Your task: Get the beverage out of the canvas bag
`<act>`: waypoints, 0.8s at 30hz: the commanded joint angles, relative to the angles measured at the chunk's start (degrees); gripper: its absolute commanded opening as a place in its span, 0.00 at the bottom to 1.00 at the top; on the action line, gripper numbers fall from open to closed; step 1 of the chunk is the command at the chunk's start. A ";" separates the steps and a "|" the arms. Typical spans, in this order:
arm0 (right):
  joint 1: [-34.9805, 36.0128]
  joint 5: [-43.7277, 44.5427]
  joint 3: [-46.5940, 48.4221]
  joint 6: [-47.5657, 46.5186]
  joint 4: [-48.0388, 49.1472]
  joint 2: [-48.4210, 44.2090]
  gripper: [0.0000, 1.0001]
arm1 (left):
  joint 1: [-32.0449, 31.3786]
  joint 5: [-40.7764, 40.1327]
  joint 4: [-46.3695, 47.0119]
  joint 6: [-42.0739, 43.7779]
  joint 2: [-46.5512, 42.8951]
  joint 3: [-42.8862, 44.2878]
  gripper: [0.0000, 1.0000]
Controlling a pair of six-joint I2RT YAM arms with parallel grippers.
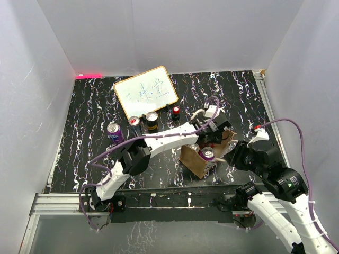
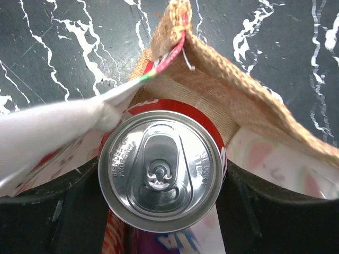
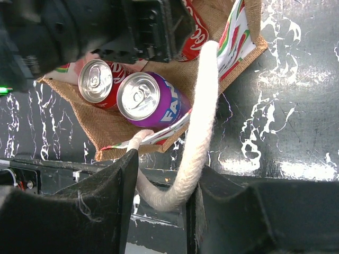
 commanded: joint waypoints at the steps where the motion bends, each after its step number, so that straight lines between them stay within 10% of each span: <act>1: 0.34 -0.29 -0.14 0.64 1.62 -0.43 0.38 | 0.37 4.11 1.97 -1.96 -13.74 -1.59 0.26; 24: 0.31 -2.89 -1.59 -0.63 4.33 0.05 0.38 | 0.54 11.24 13.63 0.65 -49.46 -20.42 0.03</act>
